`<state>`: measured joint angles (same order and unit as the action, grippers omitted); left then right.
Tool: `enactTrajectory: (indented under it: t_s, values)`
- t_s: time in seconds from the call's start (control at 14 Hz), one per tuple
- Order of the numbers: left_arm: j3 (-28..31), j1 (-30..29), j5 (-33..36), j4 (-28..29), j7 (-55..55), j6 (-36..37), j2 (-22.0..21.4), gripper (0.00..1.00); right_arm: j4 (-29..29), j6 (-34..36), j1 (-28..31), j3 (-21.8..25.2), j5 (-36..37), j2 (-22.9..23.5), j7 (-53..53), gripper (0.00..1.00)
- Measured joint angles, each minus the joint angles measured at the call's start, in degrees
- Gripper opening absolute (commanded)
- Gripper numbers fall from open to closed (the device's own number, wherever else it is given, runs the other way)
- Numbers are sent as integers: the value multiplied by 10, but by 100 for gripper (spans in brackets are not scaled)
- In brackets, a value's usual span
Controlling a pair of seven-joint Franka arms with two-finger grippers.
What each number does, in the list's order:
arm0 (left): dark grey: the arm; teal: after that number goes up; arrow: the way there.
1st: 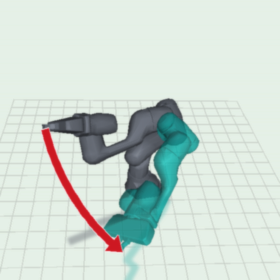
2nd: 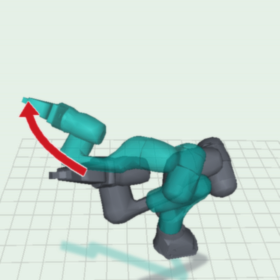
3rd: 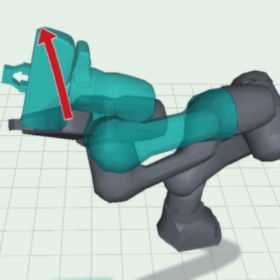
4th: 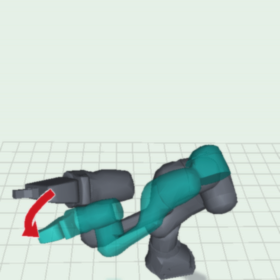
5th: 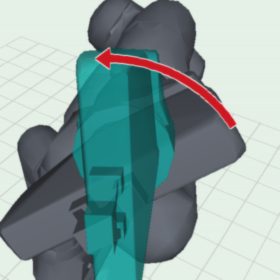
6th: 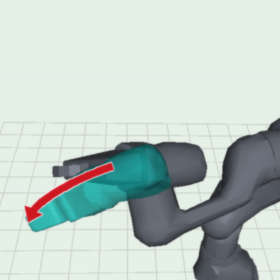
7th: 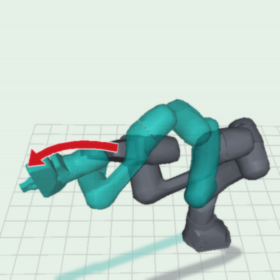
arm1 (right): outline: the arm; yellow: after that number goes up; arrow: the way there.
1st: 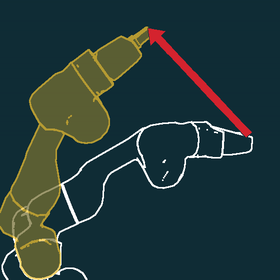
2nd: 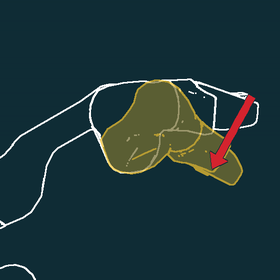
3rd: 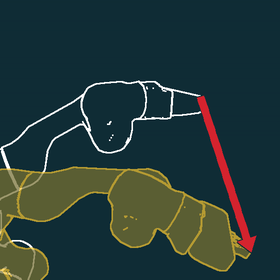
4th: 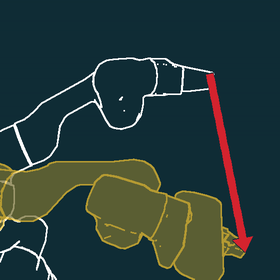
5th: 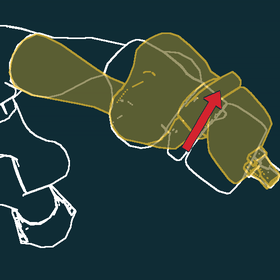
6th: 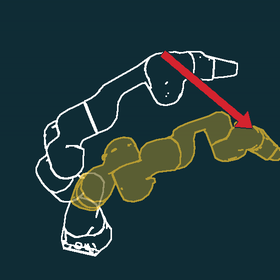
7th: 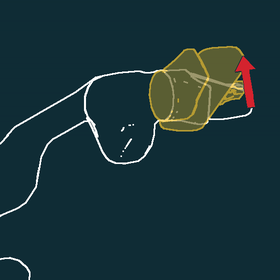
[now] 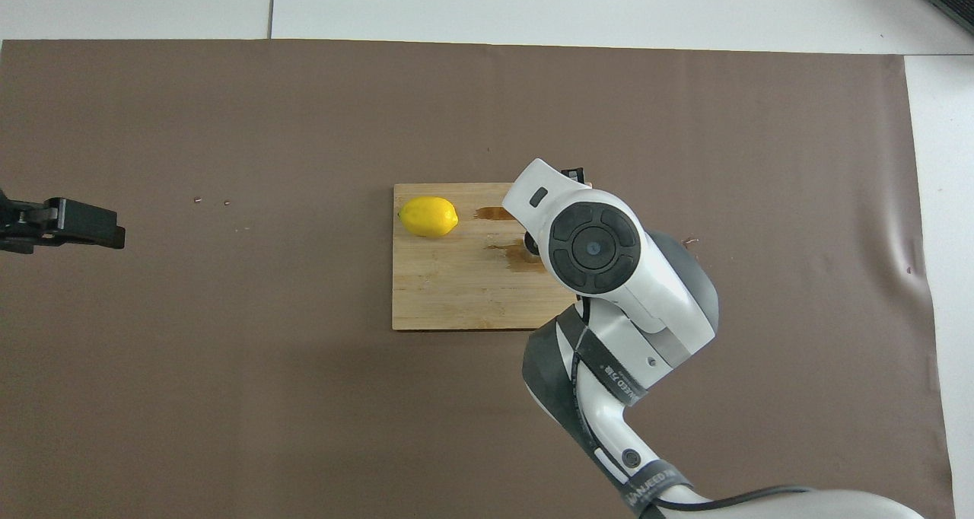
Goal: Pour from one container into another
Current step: 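Tilt the white cup with the right gripper above the silver cup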
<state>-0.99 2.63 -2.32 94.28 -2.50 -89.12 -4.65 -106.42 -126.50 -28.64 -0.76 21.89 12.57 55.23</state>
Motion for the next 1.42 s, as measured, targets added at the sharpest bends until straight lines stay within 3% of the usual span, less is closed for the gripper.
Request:
enactTrajectory:
  t_s: [0.43, 1.42]
  values:
    - [6, -2, 0, 0, 0, 0, 0, 100, -11, 0, -5, 0, 47, 1, -43, 31]
    - [6, -2, 0, 0, 0, 0, 0, 100, -16, -1, -17, 0, 65, 1, -71, 31]
